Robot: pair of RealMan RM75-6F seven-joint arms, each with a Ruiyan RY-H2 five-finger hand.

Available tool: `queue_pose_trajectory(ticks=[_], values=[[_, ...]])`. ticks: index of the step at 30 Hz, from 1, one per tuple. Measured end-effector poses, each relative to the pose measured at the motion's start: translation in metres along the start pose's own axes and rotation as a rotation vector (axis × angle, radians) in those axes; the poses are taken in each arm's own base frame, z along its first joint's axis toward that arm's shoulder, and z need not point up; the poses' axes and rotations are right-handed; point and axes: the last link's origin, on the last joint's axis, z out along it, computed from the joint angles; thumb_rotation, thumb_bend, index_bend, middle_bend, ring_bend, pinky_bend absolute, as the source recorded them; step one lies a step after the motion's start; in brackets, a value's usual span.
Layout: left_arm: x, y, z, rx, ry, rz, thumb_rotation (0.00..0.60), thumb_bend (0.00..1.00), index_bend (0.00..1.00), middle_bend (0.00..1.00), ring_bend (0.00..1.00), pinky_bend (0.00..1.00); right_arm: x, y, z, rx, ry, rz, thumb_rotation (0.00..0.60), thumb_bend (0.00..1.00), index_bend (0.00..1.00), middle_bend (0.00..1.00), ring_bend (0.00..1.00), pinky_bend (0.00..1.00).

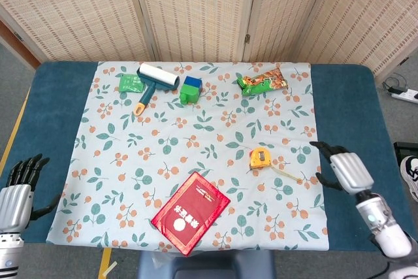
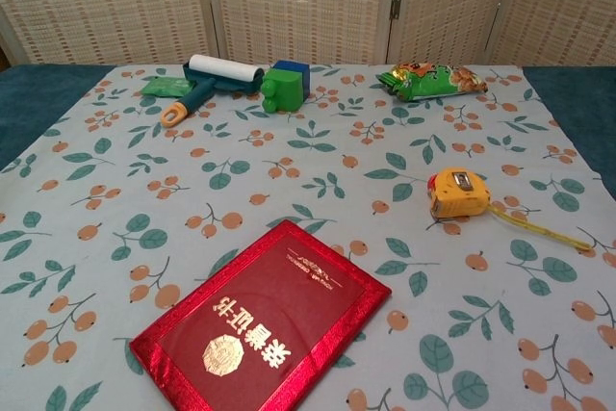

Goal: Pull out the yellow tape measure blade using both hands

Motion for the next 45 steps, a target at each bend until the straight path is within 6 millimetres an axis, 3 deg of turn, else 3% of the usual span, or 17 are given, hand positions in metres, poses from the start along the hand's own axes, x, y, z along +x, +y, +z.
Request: queue_pose_trajectory(ticks=[9,17,26,38,45], values=[[0.001,-0.002,-0.001,0.015,-0.001,0.005,0.6,0.35,0.16,0.11,0.07,0.0,-0.033,-0.034,0.081,0.07,-0.152,-0.169,0.6,0.39,0.0,0.05,0.16,0.23],[0.0,-0.001,0.0,0.024,-0.011,0.013,0.6,0.35,0.16,0.11,0.07,0.0,-0.062,-0.065,0.125,0.136,-0.204,-0.278,0.6,0.39,0.06,0.11,0.21,0.23],[0.0,-0.001,0.001,0.034,-0.014,0.018,0.6,0.35,0.16,0.11,0.06,0.0,-0.078,-0.081,0.136,0.208,-0.242,-0.329,0.6,0.38,0.14,0.17,0.26,0.24],[-0.002,-0.002,0.002,0.04,-0.018,0.016,0.6,0.35,0.16,0.11,0.06,0.0,-0.083,-0.077,0.144,0.189,-0.246,-0.328,0.6,0.38,0.28,0.26,0.31,0.27],[-0.002,0.005,0.011,0.014,-0.014,-0.006,0.6,0.35,0.16,0.11,0.06,0.0,-0.083,-0.08,0.147,0.185,-0.237,-0.28,0.6,0.38,0.49,0.42,0.39,0.32]])
